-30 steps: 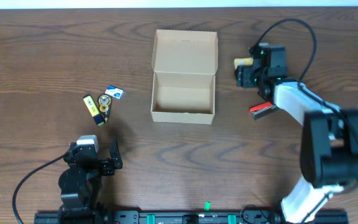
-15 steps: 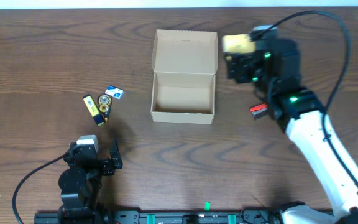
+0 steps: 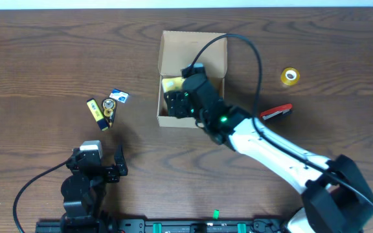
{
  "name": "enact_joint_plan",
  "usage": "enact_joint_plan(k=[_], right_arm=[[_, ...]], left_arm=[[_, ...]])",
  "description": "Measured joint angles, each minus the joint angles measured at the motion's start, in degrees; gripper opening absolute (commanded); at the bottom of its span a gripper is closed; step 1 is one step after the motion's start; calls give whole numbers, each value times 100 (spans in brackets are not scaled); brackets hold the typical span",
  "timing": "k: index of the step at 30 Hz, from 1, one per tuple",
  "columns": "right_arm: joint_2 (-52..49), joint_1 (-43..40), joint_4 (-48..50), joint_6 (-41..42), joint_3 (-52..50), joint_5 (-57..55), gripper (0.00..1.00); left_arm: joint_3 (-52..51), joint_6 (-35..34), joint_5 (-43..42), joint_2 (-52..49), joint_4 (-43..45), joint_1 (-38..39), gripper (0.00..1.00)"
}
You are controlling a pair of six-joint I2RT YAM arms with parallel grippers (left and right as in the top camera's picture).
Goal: Pack container
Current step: 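Lift the notepad with the right gripper and carry it over the box, then lower the notepad into the box and open the right gripper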
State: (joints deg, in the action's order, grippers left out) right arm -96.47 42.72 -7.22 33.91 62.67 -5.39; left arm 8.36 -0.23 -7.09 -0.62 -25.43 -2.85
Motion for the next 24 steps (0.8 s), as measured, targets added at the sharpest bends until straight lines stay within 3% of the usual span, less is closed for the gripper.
enact_joint_plan(k=[13, 24], right_arm=[[-380, 289, -70, 1034, 0, -1123, 41], [-671, 289, 87, 1285, 0, -1102, 51]], left_arm=[[0, 0, 0, 0, 0, 0, 95], [0, 0, 0, 0, 0, 0, 95]])
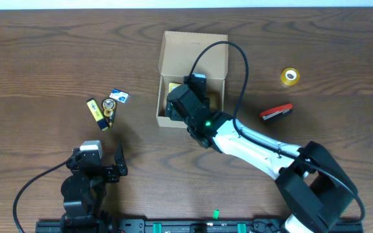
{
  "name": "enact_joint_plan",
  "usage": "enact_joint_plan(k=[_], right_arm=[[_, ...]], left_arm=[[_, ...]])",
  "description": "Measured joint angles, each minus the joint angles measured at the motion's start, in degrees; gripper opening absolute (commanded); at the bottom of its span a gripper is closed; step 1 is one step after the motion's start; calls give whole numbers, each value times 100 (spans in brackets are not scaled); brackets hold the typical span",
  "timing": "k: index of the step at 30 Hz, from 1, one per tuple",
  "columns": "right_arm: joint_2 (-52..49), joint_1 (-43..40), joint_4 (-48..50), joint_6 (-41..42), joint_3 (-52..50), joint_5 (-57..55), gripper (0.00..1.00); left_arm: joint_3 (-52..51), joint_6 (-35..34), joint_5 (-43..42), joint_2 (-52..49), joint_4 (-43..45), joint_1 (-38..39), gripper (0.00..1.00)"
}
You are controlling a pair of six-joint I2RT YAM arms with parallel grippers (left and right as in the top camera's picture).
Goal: Pack container
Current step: 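Lower the notepad into the box and open the right gripper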
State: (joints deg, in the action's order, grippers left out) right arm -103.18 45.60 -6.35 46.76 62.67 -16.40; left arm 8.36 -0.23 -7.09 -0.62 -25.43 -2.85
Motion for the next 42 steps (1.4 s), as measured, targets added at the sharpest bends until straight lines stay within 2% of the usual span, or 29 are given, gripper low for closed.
enact_joint_plan(k=[5, 10, 12, 14, 26, 30, 33, 36, 42], right_arm=[[-2, 0, 0, 2, 0, 59, 71], [-7, 0, 2, 9, 0, 118, 80], [-7, 0, 4, -7, 0, 136, 91], [-7, 0, 17, -66, 0, 153, 95], [20, -35, 22, -149, 0, 286, 94], [555, -144, -109, -518, -2, 400, 93], [1325, -302, -487, -706, 7, 422, 91], [1978, -562, -1281, -804, 39, 417, 88], [2107, -975, -2647, -859, 39, 420, 87]], left_arm=[[0, 0, 0, 0, 0, 0, 95], [0, 0, 0, 0, 0, 0, 95], [0, 0, 0, 0, 0, 0, 95], [0, 0, 0, 0, 0, 0, 95], [0, 0, 0, 0, 0, 0, 95], [0, 0, 0, 0, 2, 0, 95], [0, 0, 0, 0, 2, 0, 95], [0, 0, 0, 0, 2, 0, 95], [0, 0, 0, 0, 2, 0, 95]])
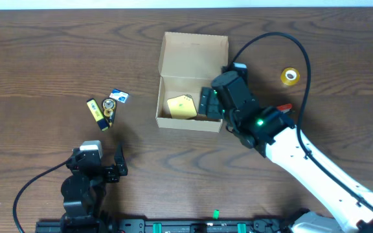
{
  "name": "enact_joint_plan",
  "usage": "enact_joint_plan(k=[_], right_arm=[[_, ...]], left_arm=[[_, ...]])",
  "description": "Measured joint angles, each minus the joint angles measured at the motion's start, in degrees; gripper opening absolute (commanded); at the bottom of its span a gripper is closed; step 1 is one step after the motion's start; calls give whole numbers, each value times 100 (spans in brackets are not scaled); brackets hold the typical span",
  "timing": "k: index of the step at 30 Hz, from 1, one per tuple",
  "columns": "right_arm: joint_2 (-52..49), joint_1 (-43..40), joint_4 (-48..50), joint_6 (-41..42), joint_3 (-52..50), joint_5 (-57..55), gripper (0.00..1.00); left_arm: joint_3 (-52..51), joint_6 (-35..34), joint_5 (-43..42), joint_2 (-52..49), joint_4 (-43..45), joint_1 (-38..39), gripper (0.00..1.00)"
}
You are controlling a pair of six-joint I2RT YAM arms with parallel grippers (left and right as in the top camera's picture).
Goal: Pack container
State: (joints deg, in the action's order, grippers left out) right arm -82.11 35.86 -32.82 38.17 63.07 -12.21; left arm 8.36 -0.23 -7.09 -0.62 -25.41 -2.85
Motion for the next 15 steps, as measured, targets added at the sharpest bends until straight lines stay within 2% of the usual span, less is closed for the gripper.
enact_joint_plan(k=[3, 13, 15], right_arm=[[-225, -94, -291, -11, -2, 2, 77], [-1134, -227, -297, -111, -2, -2, 36], [-1257, -315, -289, -179, -2, -15, 32]], left_arm=[[0, 0, 0, 0, -2, 0, 95], [0, 0, 0, 0, -2, 0, 95], [0, 0, 0, 0, -2, 0, 95]])
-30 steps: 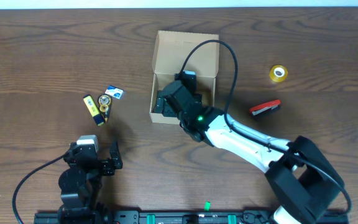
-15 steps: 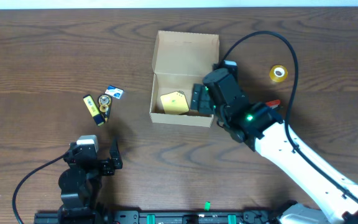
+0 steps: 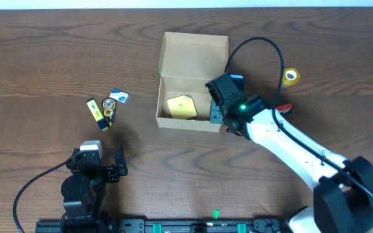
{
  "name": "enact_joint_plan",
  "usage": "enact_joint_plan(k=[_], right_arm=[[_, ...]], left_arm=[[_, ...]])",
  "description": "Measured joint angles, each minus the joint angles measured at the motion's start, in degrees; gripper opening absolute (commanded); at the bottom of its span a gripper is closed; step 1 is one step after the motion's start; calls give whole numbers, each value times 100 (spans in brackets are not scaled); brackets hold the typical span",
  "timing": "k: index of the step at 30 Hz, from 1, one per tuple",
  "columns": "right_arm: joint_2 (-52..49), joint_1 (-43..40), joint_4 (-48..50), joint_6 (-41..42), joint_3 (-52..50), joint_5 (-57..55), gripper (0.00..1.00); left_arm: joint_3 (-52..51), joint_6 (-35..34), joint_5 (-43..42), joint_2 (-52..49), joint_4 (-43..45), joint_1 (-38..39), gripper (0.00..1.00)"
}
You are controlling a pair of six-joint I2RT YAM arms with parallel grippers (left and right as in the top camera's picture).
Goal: Pack container
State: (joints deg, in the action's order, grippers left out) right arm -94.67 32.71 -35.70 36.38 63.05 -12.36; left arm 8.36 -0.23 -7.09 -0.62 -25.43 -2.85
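Observation:
An open cardboard box [image 3: 193, 65] stands mid-table with its lid flap folded back. A yellow packet [image 3: 181, 107] lies flat inside it. My right gripper [image 3: 215, 111] hangs over the box's right wall, at the near right corner. Its fingertips are tucked under the wrist, so the overhead view does not show how the jaws stand. My left gripper [image 3: 99, 165] rests near the front edge at the left, fingers apart and holding nothing.
Left of the box lie a yellow and black stick [image 3: 95, 111], a small round gold item [image 3: 110, 107] and a blue and white packet [image 3: 118, 96]. A yellow tape roll [image 3: 291, 76] sits at the right. A red tool [image 3: 284, 107] peeks out behind the right arm.
My right gripper has shifted slightly left and toward the front, now over the box's right wall. The yellow packet lies where it was. The left arm has not moved.
My right gripper was down in the box's left half with the yellow packet by its fingers. Then it sat over the middle of the box. Later it stood outside the right wall with the packet lying free inside. Now it hovers over that wall.

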Motion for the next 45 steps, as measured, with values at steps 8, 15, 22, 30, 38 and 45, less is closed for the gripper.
enact_joint_plan(k=[8, 15, 22, 30, 38, 45], right_arm=[[-57, -540, 28, -302, 0, -9, 31], [-57, -737, 11, -551, 0, -9, 15], [-57, -737, 15, -516, 0, 15, 5], [-57, -739, 26, -531, 0, 35, 1], [-57, -616, 66, -691, 0, 116, 1], [-57, -273, 111, -820, 0, 238, 1]], left_arm=[[0, 0, 0, 0, 0, 0, 95], [0, 0, 0, 0, 0, 0, 95], [0, 0, 0, 0, 0, 0, 95], [0, 0, 0, 0, 0, 0, 95], [0, 0, 0, 0, 0, 0, 95], [0, 0, 0, 0, 0, 0, 95]])
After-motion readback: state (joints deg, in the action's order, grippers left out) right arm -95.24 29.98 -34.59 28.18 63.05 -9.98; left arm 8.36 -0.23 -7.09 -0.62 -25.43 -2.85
